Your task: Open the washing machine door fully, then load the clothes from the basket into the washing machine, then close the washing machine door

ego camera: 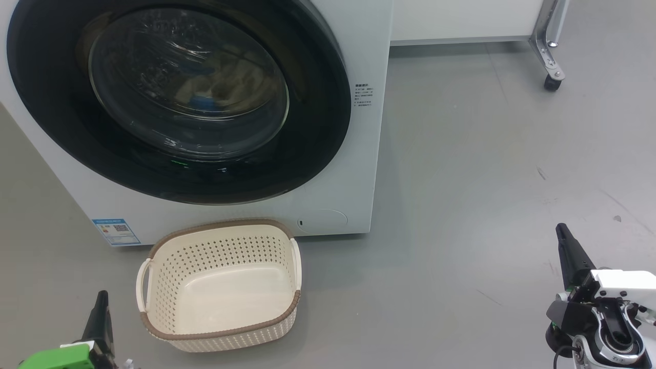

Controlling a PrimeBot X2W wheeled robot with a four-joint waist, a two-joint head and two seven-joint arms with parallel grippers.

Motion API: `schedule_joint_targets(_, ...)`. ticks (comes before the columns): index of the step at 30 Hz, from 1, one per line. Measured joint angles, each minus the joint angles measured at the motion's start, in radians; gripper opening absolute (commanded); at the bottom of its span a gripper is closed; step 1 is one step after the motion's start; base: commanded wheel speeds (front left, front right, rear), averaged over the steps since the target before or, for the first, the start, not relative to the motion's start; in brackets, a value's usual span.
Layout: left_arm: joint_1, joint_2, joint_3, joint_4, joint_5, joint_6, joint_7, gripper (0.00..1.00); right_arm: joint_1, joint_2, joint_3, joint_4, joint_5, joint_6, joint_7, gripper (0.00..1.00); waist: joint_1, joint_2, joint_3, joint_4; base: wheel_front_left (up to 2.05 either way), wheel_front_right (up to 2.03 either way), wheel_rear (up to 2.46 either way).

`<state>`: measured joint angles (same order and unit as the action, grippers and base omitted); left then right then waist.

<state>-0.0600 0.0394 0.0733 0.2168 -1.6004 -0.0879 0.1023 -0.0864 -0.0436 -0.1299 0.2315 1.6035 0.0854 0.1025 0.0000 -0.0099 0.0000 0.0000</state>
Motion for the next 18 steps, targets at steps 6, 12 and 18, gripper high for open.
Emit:
schedule_joint_targets(6, 0.000, 0.000, 0.000, 0.000, 0.000, 0.000, 0.000, 0.00, 0.000, 0.000, 0.000, 0.000, 0.000, 0.000, 0.000, 0.00, 0.0000, 0.0000, 0.000, 0.000, 0.00, 0.00, 0.00)
schedule_joint_targets(12, 0.000, 0.000, 0.000, 0.000, 0.000, 0.000, 0.000, 0.00, 0.000, 0.000, 0.000, -0.001, 0.000, 0.000, 0.000, 0.00, 0.0000, 0.0000, 0.000, 0.000, 0.00, 0.00, 0.00)
schedule_joint_targets(18, 0.000, 0.000, 0.000, 0.000, 0.000, 0.000, 0.000, 0.00, 0.000, 0.000, 0.000, -0.001, 0.000, 0.000, 0.000, 0.00, 0.0000, 0.0000, 0.000, 0.000, 0.00, 0.00, 0.00)
